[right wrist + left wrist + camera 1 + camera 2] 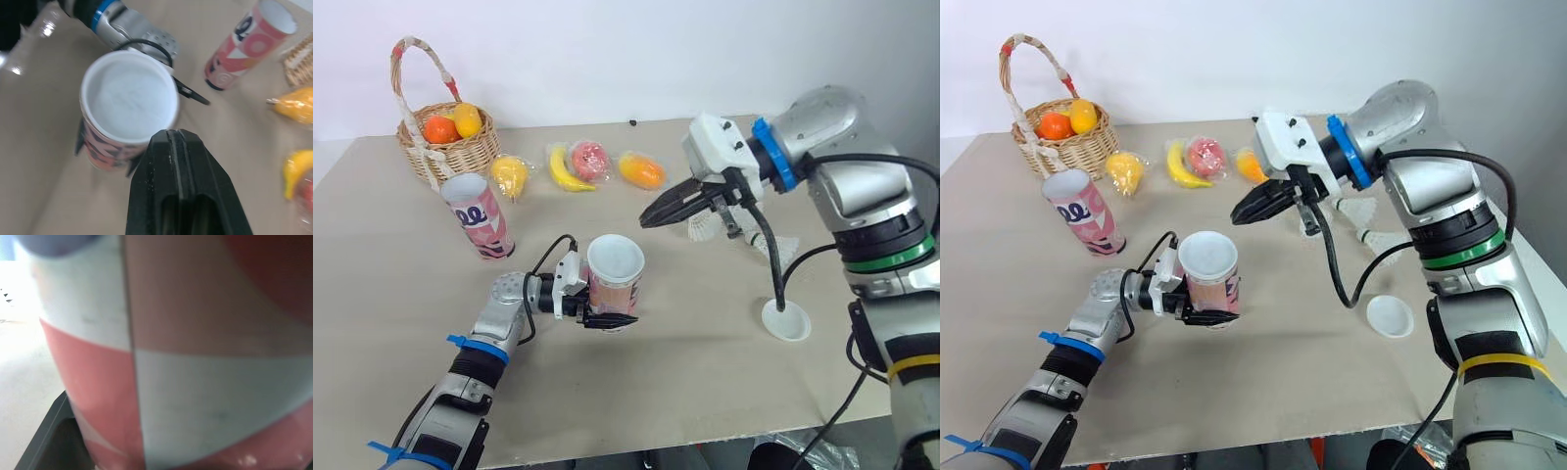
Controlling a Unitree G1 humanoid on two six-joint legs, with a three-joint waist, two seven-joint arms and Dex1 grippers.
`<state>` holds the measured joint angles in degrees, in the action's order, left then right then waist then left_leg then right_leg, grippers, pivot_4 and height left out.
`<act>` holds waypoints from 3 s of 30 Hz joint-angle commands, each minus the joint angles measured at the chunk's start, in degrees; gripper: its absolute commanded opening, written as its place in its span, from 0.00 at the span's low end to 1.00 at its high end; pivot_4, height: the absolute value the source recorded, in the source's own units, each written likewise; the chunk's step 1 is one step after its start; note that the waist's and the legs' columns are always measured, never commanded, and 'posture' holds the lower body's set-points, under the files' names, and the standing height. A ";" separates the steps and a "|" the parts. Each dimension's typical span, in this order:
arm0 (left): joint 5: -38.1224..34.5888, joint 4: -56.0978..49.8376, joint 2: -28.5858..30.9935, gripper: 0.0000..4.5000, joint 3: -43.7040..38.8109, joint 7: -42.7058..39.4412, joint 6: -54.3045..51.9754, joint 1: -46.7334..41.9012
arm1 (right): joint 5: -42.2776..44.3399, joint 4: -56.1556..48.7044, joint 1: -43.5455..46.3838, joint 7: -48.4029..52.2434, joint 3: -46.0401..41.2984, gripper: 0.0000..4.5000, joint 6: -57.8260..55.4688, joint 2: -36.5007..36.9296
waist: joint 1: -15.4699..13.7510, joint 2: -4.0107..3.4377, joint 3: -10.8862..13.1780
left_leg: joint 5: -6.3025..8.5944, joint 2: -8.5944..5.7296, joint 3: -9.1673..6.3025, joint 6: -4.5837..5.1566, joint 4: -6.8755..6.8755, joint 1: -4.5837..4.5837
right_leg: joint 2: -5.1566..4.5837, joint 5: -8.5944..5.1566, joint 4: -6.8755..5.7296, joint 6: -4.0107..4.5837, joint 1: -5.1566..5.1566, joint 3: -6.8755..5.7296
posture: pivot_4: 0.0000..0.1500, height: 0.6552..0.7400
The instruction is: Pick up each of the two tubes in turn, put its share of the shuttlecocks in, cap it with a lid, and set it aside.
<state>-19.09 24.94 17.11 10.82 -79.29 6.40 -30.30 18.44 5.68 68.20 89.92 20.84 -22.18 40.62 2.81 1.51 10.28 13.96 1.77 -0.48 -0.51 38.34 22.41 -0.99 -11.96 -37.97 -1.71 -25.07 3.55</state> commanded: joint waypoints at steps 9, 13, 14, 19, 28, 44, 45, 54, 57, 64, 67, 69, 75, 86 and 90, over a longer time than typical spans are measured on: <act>2.55 3.32 1.09 0.78 0.44 0.92 -0.65 0.43 | 1.34 -3.76 0.78 2.03 1.25 0.02 -3.84 -4.18 | -0.04 0.00 0.00 | 0.00 -0.01 -0.02 0.00 0.00 0.03 | -0.01 0.00 0.00 -0.01 0.00 -0.01 | 1.00 0.88; 2.63 3.66 1.05 0.78 0.48 0.83 -0.37 0.30 | -0.96 -1.00 2.58 1.67 3.86 0.02 -2.38 -7.80 | -0.02 0.00 0.00 | 0.00 -0.01 -0.03 0.00 0.01 0.02 | 0.00 0.00 0.00 -0.01 0.00 -0.01 | 1.00 0.88; 2.64 3.71 1.04 0.78 0.49 0.82 -0.31 0.33 | -1.63 -0.05 2.97 1.39 4.40 0.02 -1.84 -8.73 | -0.02 0.00 0.00 | 0.00 -0.01 -0.04 0.00 0.01 0.02 | 0.01 0.01 0.00 -0.01 0.00 -0.01 | 1.00 0.88; 2.66 3.76 1.05 0.78 0.56 0.92 -0.01 0.60 | -3.81 2.49 3.73 2.29 6.03 0.02 0.57 -10.66 | -0.07 0.01 0.00 | 0.00 -0.01 -0.05 0.00 0.01 0.05 | 0.01 0.01 0.00 -0.02 0.01 -0.01 | 1.00 0.88; 2.70 3.84 1.08 0.78 0.28 1.49 0.55 1.24 | -4.70 2.08 3.00 2.58 10.81 0.02 3.80 -9.46 | -0.06 0.02 -0.01 | 0.00 -0.01 -0.07 0.00 0.00 0.02 | 0.02 0.00 0.00 -0.01 0.02 -0.02 | 1.00 0.88; 2.47 1.99 1.38 0.78 -0.10 2.41 -0.39 2.07 | -12.83 7.72 2.67 2.58 16.10 0.02 11.09 -11.58 | 0.10 0.01 -0.19 | -0.01 0.03 -0.22 0.01 -0.01 -0.32 | 0.17 0.01 0.00 0.00 0.27 -0.01 | 1.00 0.88; 2.44 1.86 1.42 0.78 -0.09 2.46 -0.47 2.11 | -12.59 7.70 2.68 2.58 16.26 0.02 11.11 -11.50 | 0.10 0.01 -0.19 | -0.01 0.03 -0.22 0.01 -0.01 -0.32 | 0.17 0.01 0.00 0.00 0.27 -0.01 | 1.00 0.88; 2.33 0.80 1.54 0.78 0.04 2.81 -1.19 2.24 | -12.47 5.16 0.34 2.58 18.45 0.02 10.97 -10.11 | 0.08 0.07 -0.42 | 0.00 0.01 -0.25 0.01 -0.10 -0.32 | 0.16 -0.04 0.00 0.08 0.27 -0.02 | 1.00 0.88; 2.25 0.63 1.38 0.78 0.06 2.87 -1.30 2.17 | -11.88 6.63 1.27 2.56 14.82 0.02 9.36 -11.60 | 0.08 0.08 -0.49 | 0.00 0.00 -0.25 0.01 -0.16 -0.33 | 0.15 -0.08 0.01 0.13 0.26 -0.02 | 1.00 0.88; 1.47 1.30 0.80 0.78 -0.63 2.61 -1.04 1.49 | 3.36 2.97 4.06 2.58 6.35 0.02 0.07 -4.04 | -0.06 0.05 -0.34 | -0.01 -0.01 -0.35 0.02 -0.21 -0.02 | 0.16 -0.08 0.01 0.15 0.02 -0.06 | 1.00 0.88; 1.22 2.30 0.63 0.78 -1.33 2.79 -0.68 0.54 | 6.17 1.30 2.05 2.12 0.83 0.02 -1.99 0.99 | -0.21 0.14 -0.23 | -0.01 -0.05 -0.39 0.02 -0.21 0.16 | 0.13 -0.12 0.06 0.18 -0.08 -0.10 | 1.00 0.88; 1.24 2.28 0.67 0.78 -1.29 2.44 -0.20 0.59 | 6.65 0.12 0.09 0.88 -2.20 0.02 -3.10 2.90 | -0.22 0.14 -0.23 | -0.01 -0.05 -0.40 0.02 -0.35 0.17 | 0.13 -0.11 0.25 0.16 -0.06 -0.11 | 1.00 0.88; 1.47 2.48 1.48 0.78 -0.58 -0.07 1.88 0.91 | 14.79 -13.36 -15.89 -9.04 -17.91 0.02 -12.89 8.92 | -0.29 0.15 -0.23 | -0.01 -0.04 -0.47 0.02 -0.69 0.19 | 0.14 0.09 0.70 -0.16 0.02 -0.19 | 1.00 0.88; -1.77 0.00 2.53 0.78 -1.27 -3.60 -2.41 1.54 | 14.78 -28.83 -45.18 -28.01 -26.33 0.02 -14.94 5.61 | -0.04 0.13 -0.18 | 0.02 -0.01 -0.36 0.03 -0.94 0.16 | 0.19 0.05 0.88 -0.19 -0.02 -0.08 | 1.00 0.88; -2.16 -0.67 2.96 1.00 -1.25 -4.72 -3.45 1.68 | 14.19 -31.28 -48.15 -30.47 -23.27 0.00 -14.73 3.92 | 0.01 0.13 -0.15 | 0.02 -0.01 -0.32 0.02 -0.94 0.18 | 0.19 0.05 0.90 -0.20 -0.05 -0.05 | 1.00 0.88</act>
<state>-21.13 24.66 19.47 9.39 -83.02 3.54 -28.96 32.66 -22.69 19.86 60.65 -2.47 -37.61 44.88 2.82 1.63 10.13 13.98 1.76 -0.78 -0.48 37.40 22.61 -0.80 -11.90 -37.07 -1.92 -25.15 3.53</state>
